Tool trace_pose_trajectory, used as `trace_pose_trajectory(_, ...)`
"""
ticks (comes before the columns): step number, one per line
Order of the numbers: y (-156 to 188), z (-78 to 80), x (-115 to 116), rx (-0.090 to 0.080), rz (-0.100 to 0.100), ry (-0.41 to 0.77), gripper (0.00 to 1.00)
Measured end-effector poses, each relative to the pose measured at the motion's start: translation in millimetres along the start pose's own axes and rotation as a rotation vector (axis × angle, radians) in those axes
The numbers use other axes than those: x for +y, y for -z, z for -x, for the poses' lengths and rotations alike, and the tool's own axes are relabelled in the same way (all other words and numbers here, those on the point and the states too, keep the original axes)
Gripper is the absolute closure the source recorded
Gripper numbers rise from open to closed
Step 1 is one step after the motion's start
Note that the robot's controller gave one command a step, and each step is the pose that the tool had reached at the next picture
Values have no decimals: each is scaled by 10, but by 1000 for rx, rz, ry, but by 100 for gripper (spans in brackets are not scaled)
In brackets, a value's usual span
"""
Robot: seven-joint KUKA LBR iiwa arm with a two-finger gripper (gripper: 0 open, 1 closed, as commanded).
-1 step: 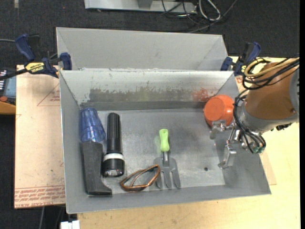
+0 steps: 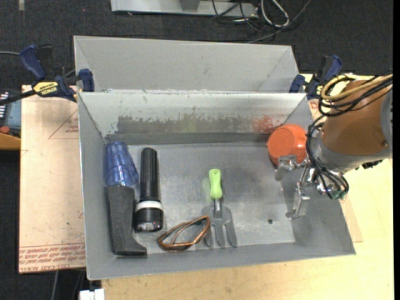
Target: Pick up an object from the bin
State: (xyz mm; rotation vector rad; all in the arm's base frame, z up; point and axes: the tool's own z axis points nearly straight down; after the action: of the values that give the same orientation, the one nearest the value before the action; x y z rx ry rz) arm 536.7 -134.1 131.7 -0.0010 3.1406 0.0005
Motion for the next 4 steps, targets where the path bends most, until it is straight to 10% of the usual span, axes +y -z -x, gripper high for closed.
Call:
trace_pose_trajectory(1, -611, 386, 942, -1, 4, 262, 0)
trace_pose_trajectory(2, -29, 406, 828, -5, -1, 313, 0)
trace_pose_trajectory(3, -330, 334, 1810, 6, 12, 259, 0)
trace_pose_trajectory(4, -620, 335, 1401, -5, -3, 662, 0)
